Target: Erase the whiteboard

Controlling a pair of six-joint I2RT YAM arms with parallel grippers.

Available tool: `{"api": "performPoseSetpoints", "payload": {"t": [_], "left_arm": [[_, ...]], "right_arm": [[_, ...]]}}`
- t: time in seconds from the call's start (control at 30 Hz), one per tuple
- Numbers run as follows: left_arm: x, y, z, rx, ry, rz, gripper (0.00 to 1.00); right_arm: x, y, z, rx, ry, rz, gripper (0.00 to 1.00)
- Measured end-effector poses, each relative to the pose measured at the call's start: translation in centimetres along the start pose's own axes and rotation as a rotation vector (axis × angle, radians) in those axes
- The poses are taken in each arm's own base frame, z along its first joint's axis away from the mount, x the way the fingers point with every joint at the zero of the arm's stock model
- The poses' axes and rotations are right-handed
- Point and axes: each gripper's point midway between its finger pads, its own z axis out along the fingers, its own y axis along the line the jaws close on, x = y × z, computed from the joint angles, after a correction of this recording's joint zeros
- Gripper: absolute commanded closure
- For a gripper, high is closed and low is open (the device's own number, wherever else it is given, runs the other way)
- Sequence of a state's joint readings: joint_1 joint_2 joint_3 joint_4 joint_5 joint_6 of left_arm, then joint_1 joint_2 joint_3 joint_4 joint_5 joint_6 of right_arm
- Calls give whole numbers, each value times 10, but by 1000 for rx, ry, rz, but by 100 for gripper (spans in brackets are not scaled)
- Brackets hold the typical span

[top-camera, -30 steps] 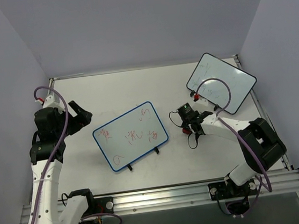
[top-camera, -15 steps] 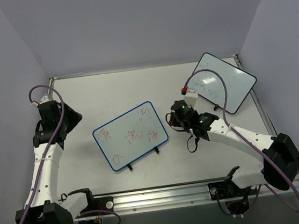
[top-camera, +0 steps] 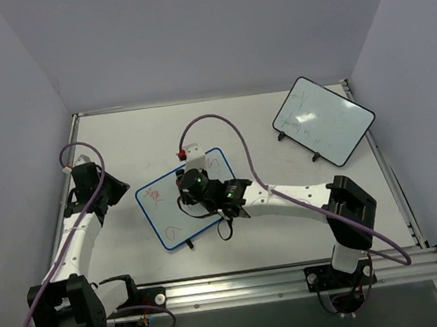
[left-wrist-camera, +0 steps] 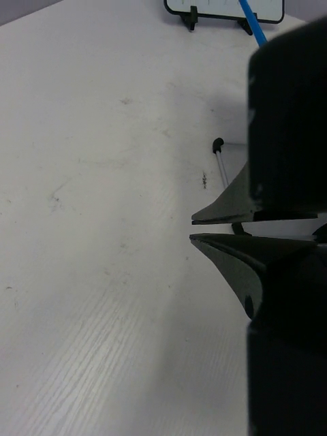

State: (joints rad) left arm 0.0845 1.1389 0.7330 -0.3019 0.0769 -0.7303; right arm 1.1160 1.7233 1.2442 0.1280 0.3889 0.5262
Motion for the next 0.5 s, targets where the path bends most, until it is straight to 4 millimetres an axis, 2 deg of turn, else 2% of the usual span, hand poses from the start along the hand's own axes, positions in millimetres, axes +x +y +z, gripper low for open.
{"api": "performPoseSetpoints", "payload": {"t": [0.1, 0.23, 0.37, 0.5], "left_arm": [[-1, -10, 1, 53, 1, -8, 81], [-5, -27, 0, 137, -8, -10, 88], [4, -28, 3, 174, 13, -12, 97], [17, -24, 6, 188, 47, -15, 98]], "right_arm": [[8, 21, 8, -25, 7, -58, 100], [14, 40, 15, -41, -2, -115, 100], [16, 49, 22, -27, -23, -154, 100], [17, 49, 27, 0, -43, -183, 100]]}}
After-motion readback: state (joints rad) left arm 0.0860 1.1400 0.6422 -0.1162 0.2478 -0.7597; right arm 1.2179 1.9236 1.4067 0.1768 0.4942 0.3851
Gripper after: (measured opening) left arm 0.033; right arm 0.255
